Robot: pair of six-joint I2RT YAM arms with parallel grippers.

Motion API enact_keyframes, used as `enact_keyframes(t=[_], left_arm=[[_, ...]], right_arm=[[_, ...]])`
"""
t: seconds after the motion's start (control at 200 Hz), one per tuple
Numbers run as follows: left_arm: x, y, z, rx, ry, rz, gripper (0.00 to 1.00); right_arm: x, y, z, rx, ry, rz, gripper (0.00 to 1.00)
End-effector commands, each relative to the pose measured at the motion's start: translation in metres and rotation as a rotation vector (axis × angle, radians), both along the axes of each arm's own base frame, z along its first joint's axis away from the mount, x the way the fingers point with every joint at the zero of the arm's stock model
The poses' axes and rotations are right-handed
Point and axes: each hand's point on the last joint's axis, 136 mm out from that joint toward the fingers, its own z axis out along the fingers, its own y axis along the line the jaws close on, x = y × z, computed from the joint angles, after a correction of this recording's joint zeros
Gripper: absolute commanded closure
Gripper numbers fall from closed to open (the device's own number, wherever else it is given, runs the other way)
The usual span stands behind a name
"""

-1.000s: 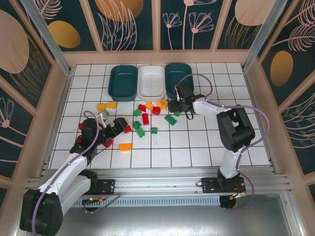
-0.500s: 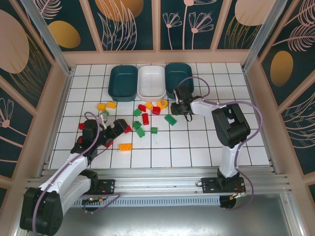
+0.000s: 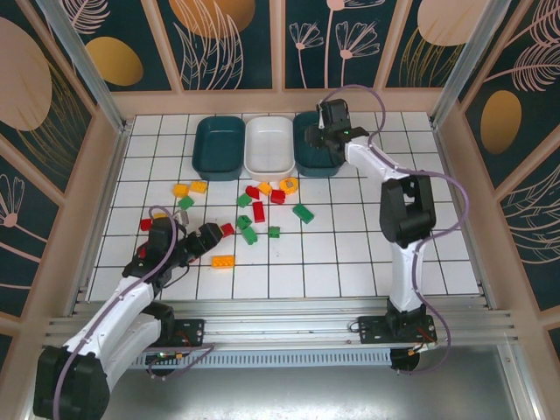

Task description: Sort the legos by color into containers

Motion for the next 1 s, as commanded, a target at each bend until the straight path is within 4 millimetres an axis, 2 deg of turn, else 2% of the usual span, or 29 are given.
enact_keyframes(t=[0.0,0.06,0.155,0.255,0.355,0.54,0.701,0.826,0.991], left_arm=[[-0.010,0.007,-0.009,0.115,0.055,0.013,0.12],[-0.012,0.002,-0.012,0.145,0.075,-0.007,0.13],[-0.013,-0.002,-0.015,0.217,0.095,-0.024,0.11],[-0.015,-0.001,-0.016,0.319,0.116,-0.030,0.02],[-0.019,-0.006,-0.023,0.394,0.147,-0.062,0.01],[-0.031,-0.021,-0.044,0.564,0.211,-0.143,0.02],[-0.026,-0.019,-0.054,0.704,0.238,-0.138,0.04],[-0.023,-0.025,-0.057,0.698,0.239,-0.149,0.08],[-0.027,-0.046,-0.074,0.599,0.248,-0.202,0.19]], right_arm=[[0.006,-0.005,-0.015,-0.033,0.072,-0.027,0.48],[0.011,-0.007,-0.007,-0.030,0.055,-0.048,0.40],[0.007,-0.006,0.007,-0.020,0.027,-0.054,0.37],[-0.014,-0.001,0.019,-0.012,-0.008,-0.051,0.35],[-0.043,0.001,0.022,0.038,-0.020,-0.032,0.35],[-0.093,-0.008,0.017,0.117,-0.017,-0.018,0.34],[-0.126,-0.010,0.007,0.145,0.013,0.023,0.34],[-0.142,-0.017,0.000,0.135,0.023,0.032,0.34],[-0.147,-0.022,-0.005,0.125,0.020,0.024,0.36]])
